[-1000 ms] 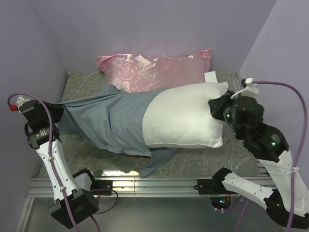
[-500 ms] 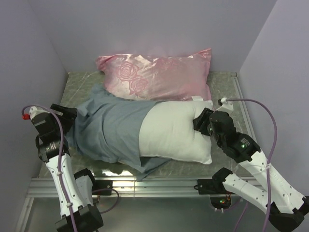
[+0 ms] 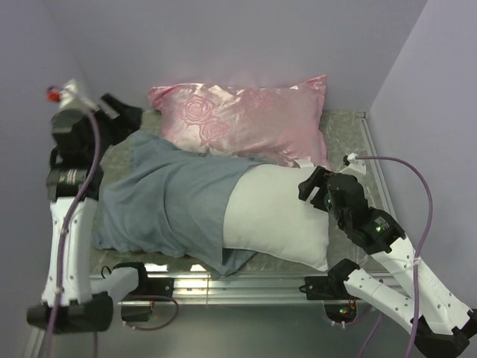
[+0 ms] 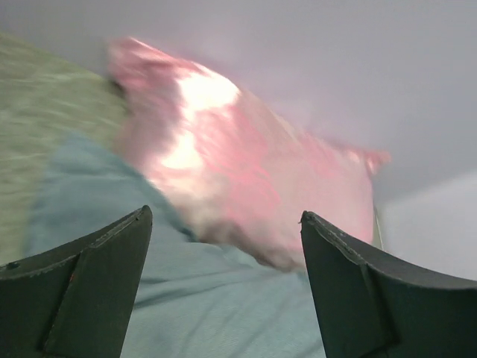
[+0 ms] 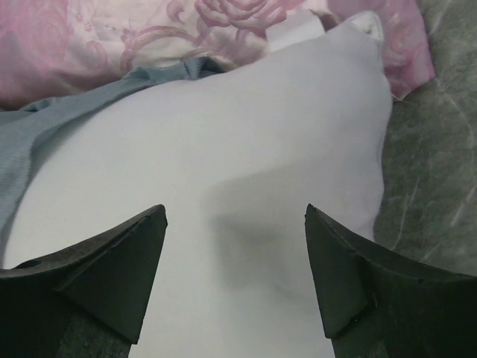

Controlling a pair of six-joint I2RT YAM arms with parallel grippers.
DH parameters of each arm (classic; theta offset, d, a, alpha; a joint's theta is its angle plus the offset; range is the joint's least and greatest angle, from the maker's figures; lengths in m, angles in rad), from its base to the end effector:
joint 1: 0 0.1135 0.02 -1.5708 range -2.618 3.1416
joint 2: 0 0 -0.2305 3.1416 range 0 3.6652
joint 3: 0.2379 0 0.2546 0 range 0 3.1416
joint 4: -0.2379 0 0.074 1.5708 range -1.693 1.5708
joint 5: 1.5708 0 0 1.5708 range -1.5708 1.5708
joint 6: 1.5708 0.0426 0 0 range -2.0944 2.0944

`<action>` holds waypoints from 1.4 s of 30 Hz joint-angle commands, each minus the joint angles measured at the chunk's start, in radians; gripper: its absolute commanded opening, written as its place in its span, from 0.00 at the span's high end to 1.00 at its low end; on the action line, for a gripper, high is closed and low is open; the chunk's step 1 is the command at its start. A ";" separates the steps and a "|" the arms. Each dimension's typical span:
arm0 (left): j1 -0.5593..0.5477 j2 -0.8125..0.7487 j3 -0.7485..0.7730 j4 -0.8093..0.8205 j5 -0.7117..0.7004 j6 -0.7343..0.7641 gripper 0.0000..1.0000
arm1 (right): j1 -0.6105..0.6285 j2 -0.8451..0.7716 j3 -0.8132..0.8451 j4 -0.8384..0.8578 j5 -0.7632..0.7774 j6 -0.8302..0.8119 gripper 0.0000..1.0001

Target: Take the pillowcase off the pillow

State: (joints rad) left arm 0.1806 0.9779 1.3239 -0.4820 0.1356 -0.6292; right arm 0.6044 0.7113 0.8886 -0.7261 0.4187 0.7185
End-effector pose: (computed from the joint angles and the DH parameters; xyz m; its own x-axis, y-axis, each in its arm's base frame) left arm 0.2162 0.0336 0.4293 -0.0806 -0.6075 -0.7903 -0.1158 0.7932 -0.5979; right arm 0.1536 0.0850 0.3078 -0.4770 0.4015 -0.7819 0.1066 0.9094 0.4019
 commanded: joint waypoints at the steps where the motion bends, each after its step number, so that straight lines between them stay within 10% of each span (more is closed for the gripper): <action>1: -0.269 0.162 0.098 -0.078 -0.081 0.121 0.13 | -0.003 0.052 0.068 0.059 -0.058 -0.033 0.18; 14: -0.728 0.642 0.186 -0.234 -0.306 0.332 0.09 | 0.035 0.448 0.046 0.208 -0.284 -0.149 0.18; 17: -0.730 0.676 0.117 -0.198 -0.307 0.318 0.31 | 0.067 0.487 -0.051 0.293 -0.307 -0.125 0.30; 18: -0.731 0.667 0.101 -0.185 -0.315 0.315 0.57 | 0.069 0.491 -0.077 0.339 -0.326 -0.108 0.37; 22: -0.725 0.634 0.080 -0.171 -0.353 0.296 0.99 | 0.081 0.501 -0.158 0.393 -0.331 -0.082 0.77; 24: -0.715 0.607 0.095 -0.179 -0.390 0.281 0.99 | 0.080 0.484 -0.158 0.370 -0.304 -0.067 0.99; 33: -0.491 0.400 0.101 -0.158 -0.465 0.217 1.00 | 0.038 0.193 0.048 0.113 -0.071 -0.028 1.00; 42: -0.248 0.278 -0.089 -0.038 -0.430 0.126 1.00 | -0.014 0.197 0.590 -0.182 0.169 -0.100 1.00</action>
State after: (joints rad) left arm -0.1825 1.2888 1.2747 -0.6189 -0.1867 -0.4896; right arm 0.6472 0.9379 1.3293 -0.7555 0.3523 0.6697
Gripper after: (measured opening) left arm 0.015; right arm 0.042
